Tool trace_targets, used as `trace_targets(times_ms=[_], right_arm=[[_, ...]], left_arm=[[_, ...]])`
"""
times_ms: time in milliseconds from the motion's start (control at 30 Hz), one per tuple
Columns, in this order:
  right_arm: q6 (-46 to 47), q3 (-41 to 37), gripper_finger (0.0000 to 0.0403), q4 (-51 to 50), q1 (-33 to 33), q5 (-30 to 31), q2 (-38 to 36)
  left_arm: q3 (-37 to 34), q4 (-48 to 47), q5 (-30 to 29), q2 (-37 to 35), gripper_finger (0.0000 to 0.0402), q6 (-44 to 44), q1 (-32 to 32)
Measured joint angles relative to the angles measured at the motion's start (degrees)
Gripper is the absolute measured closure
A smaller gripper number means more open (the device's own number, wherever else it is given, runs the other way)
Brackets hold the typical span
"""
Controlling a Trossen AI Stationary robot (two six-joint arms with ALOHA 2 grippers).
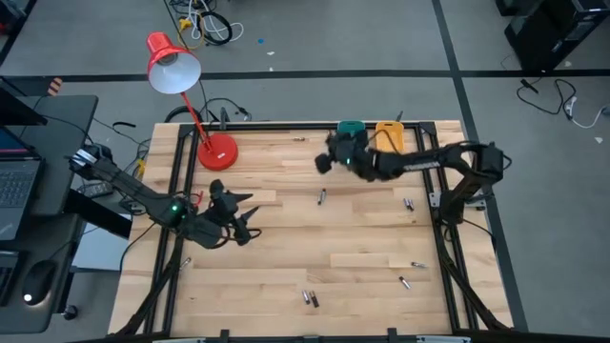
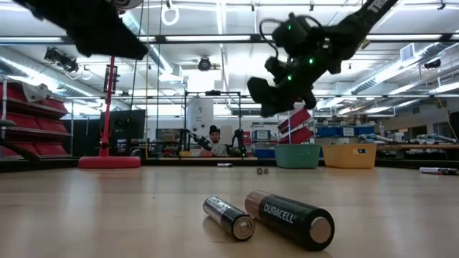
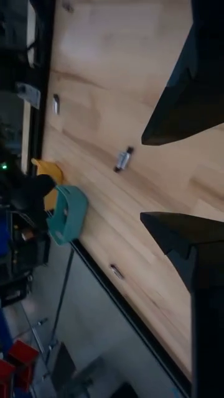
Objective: Sort batteries
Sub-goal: Put the black battery into the green bin, then put the silver battery into the yellow bin
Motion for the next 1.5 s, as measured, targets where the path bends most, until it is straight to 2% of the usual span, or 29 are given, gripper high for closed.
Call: trace_targets(times_ms=[100,367,600,767,967,1200,1367,1500], right_arm=[[1.1,0.0,0.0369,-2.7,-4.5,-3.8,0.1],[4.4,0.0,0.0343,-13.8,-12.8,-5.5,0.1],[4.0,0.0,0.0299,-14.6,-13.7,-6.0,0.2],[4.3,0.0,0.0262,-14.8,-13.0,-6.0,0.2],[7.6,0.0,0.0242,-12.2,-8.6,-5.9,0.2],[4.1,0.0,0.0244,-0.1,3.7,-6.1,0.2],[3.2,0.0,0.0244,4.2,10.8,-6.1,0.2],[3.2,0.0,0.0245,5.0,15.3,-6.1,0.2]], left_arm=[[-2.5,0.0,-0.1,-0.1,0.0199,-2.6,0.6],[-9.3,-0.5,4.6,-0.1,0.0199,-9.8,0.7],[-14.1,-0.8,11.6,0.0,0.02,-19.6,0.7],[-14.9,-1.0,16.1,0.0,0.02,-22.6,0.7],[-14.9,-1.0,23.6,0.0,0.02,-22.9,0.7],[-14.9,-1.1,33.8,0.0,0.02,-24.1,0.7],[-14.9,-2.1,43.1,0.0,0.02,-22.9,0.5],[-14.9,-4.5,51.7,0.0,0.02,-28.8,0.5]])
